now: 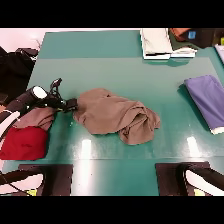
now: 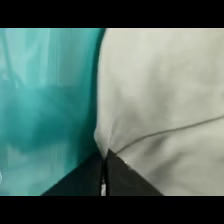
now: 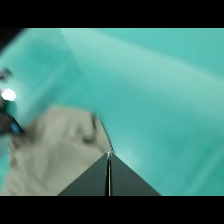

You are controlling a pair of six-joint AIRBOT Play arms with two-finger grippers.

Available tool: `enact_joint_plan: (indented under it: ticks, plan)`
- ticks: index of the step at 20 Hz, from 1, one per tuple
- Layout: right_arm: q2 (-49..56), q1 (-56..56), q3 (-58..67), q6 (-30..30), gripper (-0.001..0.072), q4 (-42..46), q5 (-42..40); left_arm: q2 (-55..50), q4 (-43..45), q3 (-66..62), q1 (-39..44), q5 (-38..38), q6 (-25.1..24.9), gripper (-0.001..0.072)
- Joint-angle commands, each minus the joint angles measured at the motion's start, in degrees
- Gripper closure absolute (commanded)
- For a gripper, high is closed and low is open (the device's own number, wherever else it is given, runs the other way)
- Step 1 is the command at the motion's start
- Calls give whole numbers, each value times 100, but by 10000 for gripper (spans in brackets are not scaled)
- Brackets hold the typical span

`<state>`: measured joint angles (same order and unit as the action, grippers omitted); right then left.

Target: Fold the shirts.

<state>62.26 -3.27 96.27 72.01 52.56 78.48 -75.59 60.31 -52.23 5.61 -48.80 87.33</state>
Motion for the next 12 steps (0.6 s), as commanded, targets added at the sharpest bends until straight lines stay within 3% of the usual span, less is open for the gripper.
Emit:
enact_joint_plan:
  ticks: [1, 3, 4, 5, 6, 9, 12]
  plan:
    - [-284, -946, -1266, 24, 697, 11, 483, 173, 20, -527, 20, -31, -120, 683]
    - [-492, -1550, -2614, 22, 694, 7, 321, 273, 15, -804, 20, -35, -234, 683]
    - [-551, -1827, -3366, 17, 599, -4, 199, 302, 15, -876, 20, -42, -234, 683]
    - [-557, -2028, -4030, 17, 359, -9, 63, 304, 15, -909, 20, -76, -236, 683]
    - [-535, -2162, -4701, -17, 282, -7, -120, 302, 17, -907, 20, -114, -236, 683]
    - [-181, -2022, -5989, -203, 283, -48, -726, 297, 20, -905, 20, -153, -238, 683]
    - [413, -1453, -6293, -203, 282, -66, -1150, 297, 33, -905, 20, -157, -236, 683]
